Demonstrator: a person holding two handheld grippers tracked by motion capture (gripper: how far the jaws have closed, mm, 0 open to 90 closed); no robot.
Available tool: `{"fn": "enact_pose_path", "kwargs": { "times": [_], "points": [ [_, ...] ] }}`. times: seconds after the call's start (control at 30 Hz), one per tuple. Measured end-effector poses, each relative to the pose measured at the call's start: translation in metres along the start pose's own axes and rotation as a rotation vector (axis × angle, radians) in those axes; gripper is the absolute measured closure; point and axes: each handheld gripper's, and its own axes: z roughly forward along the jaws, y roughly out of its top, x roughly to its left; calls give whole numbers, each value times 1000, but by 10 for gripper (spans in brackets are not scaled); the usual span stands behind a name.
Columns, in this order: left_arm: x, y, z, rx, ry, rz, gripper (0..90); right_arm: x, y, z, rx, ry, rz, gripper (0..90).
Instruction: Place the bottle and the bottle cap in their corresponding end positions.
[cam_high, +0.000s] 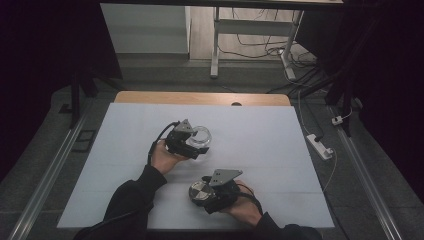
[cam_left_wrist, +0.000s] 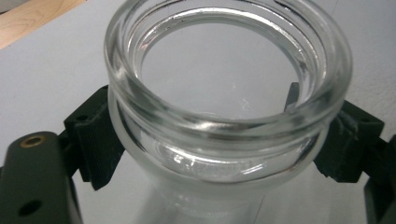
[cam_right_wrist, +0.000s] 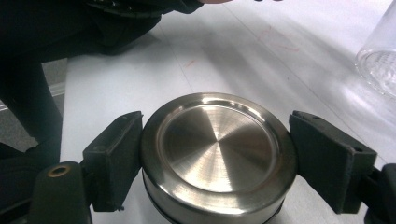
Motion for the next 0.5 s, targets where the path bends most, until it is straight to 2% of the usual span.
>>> {"fn": "enact_pose_path", "kwargs": {
  "times": [0.5],
  "points": [
    [5, -4, 10, 19, 22, -12, 159, -3, -7, 4, 49, 2, 12, 194]
  ]
}}
